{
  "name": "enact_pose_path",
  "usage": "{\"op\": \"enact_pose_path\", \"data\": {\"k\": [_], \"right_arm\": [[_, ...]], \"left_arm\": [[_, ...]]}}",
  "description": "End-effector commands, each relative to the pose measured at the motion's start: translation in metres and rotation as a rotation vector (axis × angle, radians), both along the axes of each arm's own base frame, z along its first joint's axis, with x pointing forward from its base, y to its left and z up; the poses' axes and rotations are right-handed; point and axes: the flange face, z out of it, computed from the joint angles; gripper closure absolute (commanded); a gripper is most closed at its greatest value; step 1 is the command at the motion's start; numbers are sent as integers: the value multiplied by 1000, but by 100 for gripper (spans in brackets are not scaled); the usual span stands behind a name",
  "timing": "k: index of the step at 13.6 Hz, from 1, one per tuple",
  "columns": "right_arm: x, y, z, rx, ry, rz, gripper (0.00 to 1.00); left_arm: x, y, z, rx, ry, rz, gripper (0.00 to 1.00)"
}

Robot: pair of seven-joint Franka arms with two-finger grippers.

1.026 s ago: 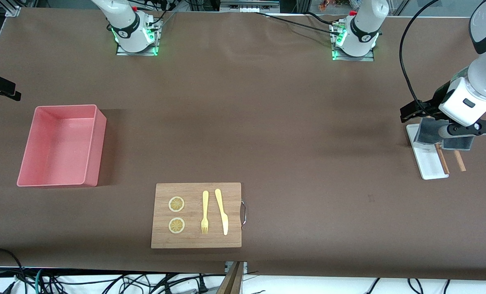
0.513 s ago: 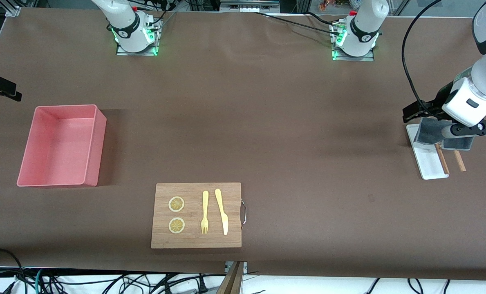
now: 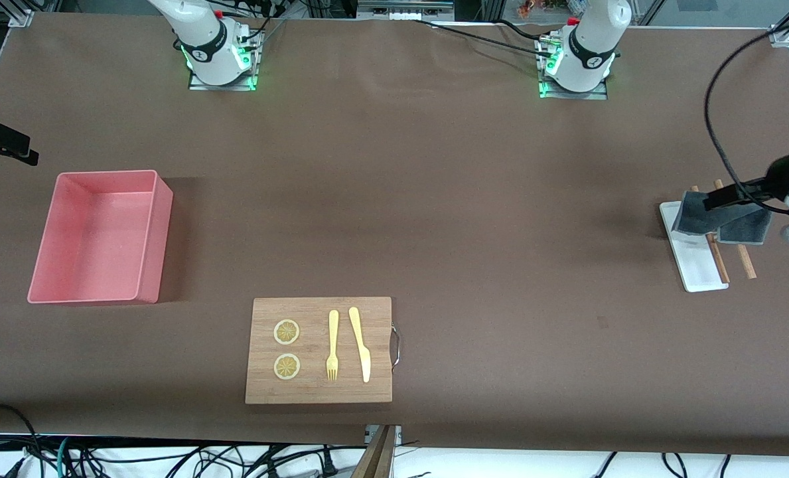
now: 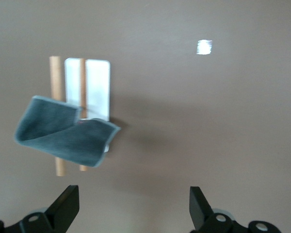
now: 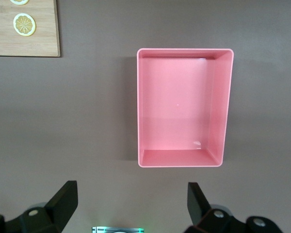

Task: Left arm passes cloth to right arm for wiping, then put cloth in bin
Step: 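Lower the left gripper onto the grey cloth on the white tray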

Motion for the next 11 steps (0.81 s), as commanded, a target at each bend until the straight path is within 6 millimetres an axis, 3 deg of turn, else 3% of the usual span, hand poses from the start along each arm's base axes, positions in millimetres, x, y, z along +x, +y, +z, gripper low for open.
{"op": "enact_pose_path", "data": {"k": [1,4,6,11], "right_arm": [[-2,-1,1,2,-10,12,0],[-2,-1,1,1,-10,12,0],[-2,-1,1,2,-10,11,0],[-2,-1,1,2,-10,11,0]], "left_arm": [[0,62,-43,-31,63,-77,0],[-15,123,-91,-120,126,-194,0],[-15,133,-113,-181,147,-377,0],[-6,146,-155,-205,176,-646,0]]}}
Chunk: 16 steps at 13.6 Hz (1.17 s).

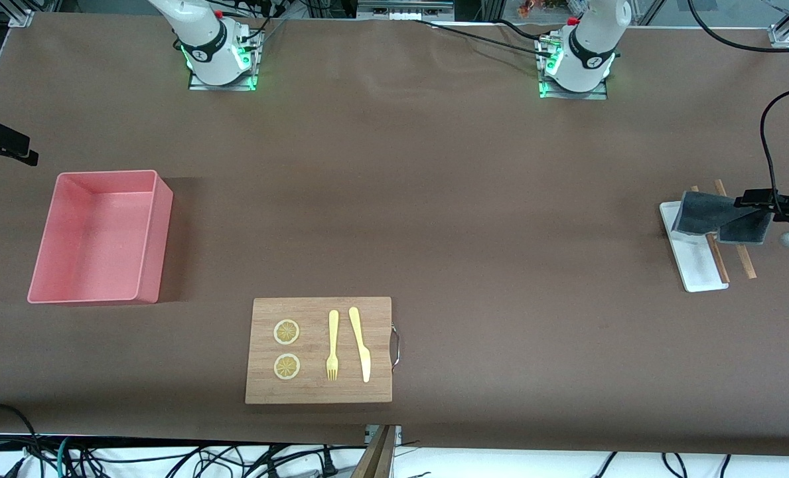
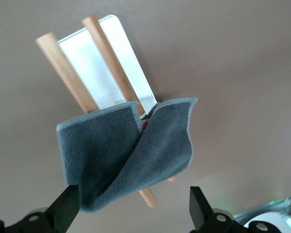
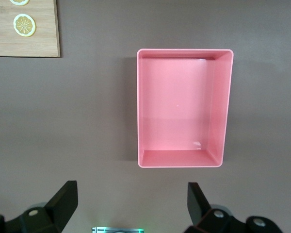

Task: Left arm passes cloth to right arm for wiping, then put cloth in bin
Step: 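Close the left gripper on the grey cloth and lift it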

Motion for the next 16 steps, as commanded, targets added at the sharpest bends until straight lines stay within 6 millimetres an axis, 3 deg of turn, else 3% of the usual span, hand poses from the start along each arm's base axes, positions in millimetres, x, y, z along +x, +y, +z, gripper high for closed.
{"op": "enact_pose_path", "data": {"k": [1,7,8,9,13,15,16], "right_arm": [[-2,0,1,2,-9,11,0],[-2,0,1,2,-9,11,0],[-2,0,1,2,-9,11,0],[-2,1,1,2,-9,13,0],[-2,0,0,2,-8,10,0],[-2,0,0,2,-9,14,0],[-2,0,0,2,-9,14,0]], "left_arm": [[6,9,-15,-18,2,-115,0],[7,22,-31,-60,-21,-187,0],[7,21,-33,-60,-18,-184,7],[6,21,-33,-61,-16,-182,22],[5,21,-39,-67,-3,-181,65],[5,21,-40,-71,1,-185,97],[4,21,-41,-72,4,-184,100]]}}
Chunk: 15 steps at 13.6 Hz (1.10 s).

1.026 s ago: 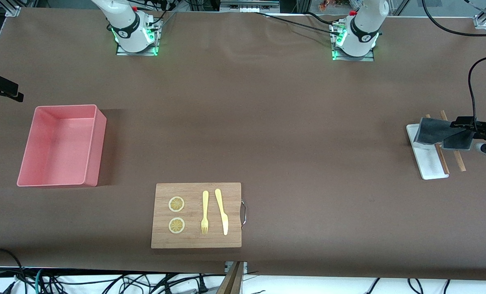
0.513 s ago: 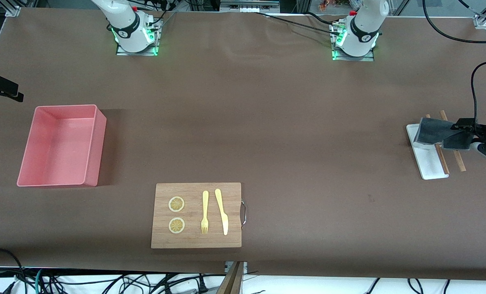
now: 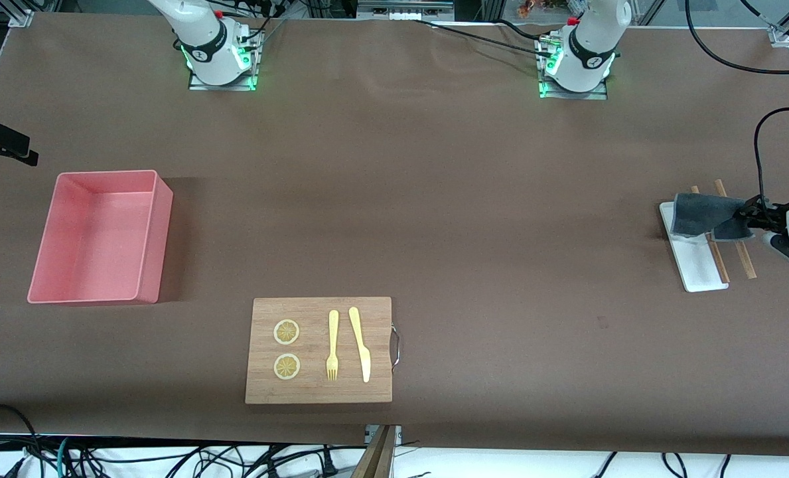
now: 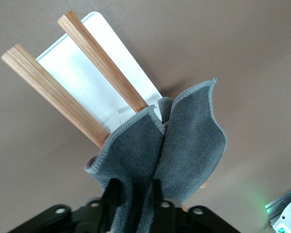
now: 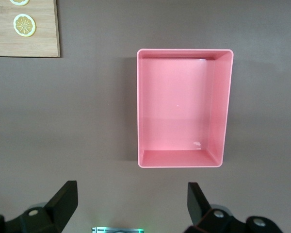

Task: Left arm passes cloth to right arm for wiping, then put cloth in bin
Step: 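Close the left gripper on the grey cloth and lift it, then carry the cloth with the left gripper while the right gripper approaches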

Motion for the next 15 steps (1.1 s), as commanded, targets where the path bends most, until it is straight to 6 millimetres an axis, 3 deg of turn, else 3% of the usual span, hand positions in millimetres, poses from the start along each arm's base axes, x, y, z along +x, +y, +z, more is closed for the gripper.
{"op": "enact_pose_path", "data": {"k": [1,5,7,10,13,15], "right_arm": [[-2,0,0,2,-9,14,0],[-1,1,1,3,-16,16,0],[0,0,0,3,-15,15,0],[0,0,0,3,-15,15,0],[2,0,-5,4,-7,16,0],[10,2,-18,8,9,20,0]], "left_arm": [[2,3,0,-11,6,-20,100],[8,-7,9,-33,-3,1,100],[17,-20,31,-42,9,67,100],[41,-73,73,-12,40,115,100],[61,-146,110,8,52,154,100],[70,-193,116,-35,48,218,100]]}}
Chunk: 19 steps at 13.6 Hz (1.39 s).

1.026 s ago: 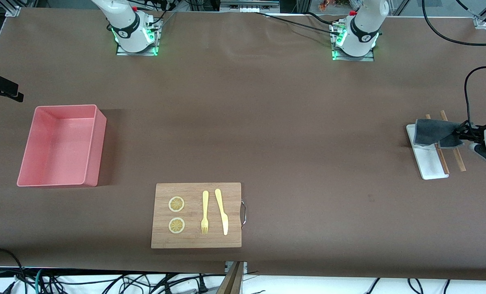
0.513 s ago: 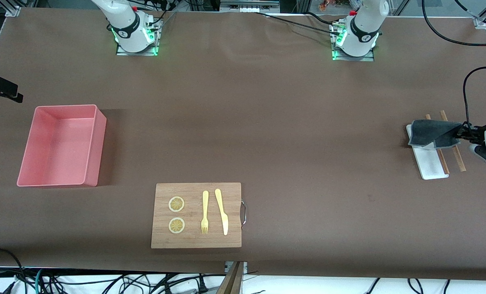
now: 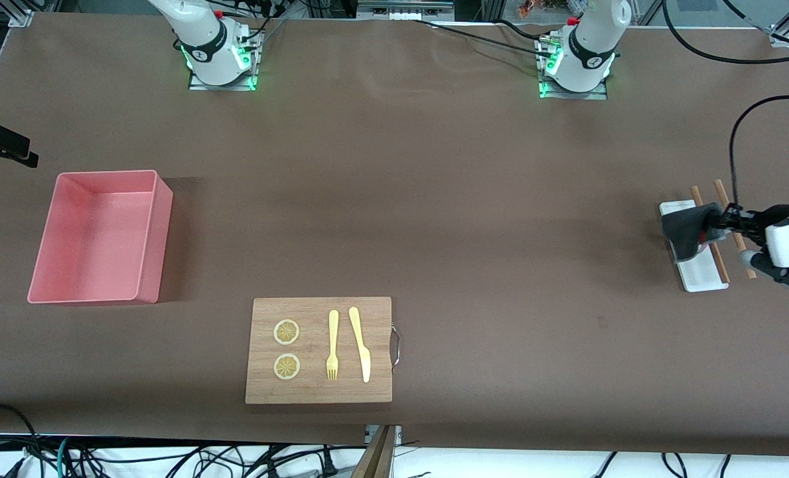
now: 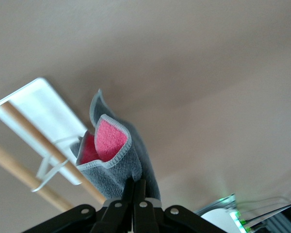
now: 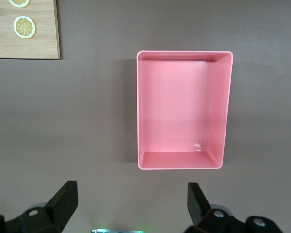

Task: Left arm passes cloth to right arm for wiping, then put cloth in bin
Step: 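Carry the cloth with the left gripper while the right gripper approaches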

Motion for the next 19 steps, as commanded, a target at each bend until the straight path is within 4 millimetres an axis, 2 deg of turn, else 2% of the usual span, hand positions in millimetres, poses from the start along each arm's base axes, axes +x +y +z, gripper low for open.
{"op": "enact_pose_path", "data": {"k": [1,3,6,7,9,10,12,14,16,18,19], "right_arm": [[10,5,-20,9,20,23,0],[11,4,-23,16,24,19,0],[32,-3,-79,55,112,7,0],[36,3,-83,62,110,-1,0],[46,39,-96,98,104,-45,0],[50,47,-103,129,112,-118,0],[58,68,-115,208,117,-197,0],[66,96,-127,240,122,-266,0],[68,142,-127,277,133,-390,0],[69,176,-129,312,153,-516,0],[71,191,-135,310,155,-545,0]], "left_arm": [[9,-58,10,-38,12,94,100],[14,-124,18,-15,16,136,100],[8,-230,24,-57,92,334,100],[3,-272,33,-72,111,383,100],[-3,-335,60,-94,140,487,100],[-4,-356,75,-138,156,548,100],[-9,-405,89,-240,217,659,100],[-12,-456,85,-305,225,750,100],[-19,-506,78,-363,224,831,100],[-30,-545,73,-411,269,912,100],[-31,-559,70,-447,290,955,100]]}}
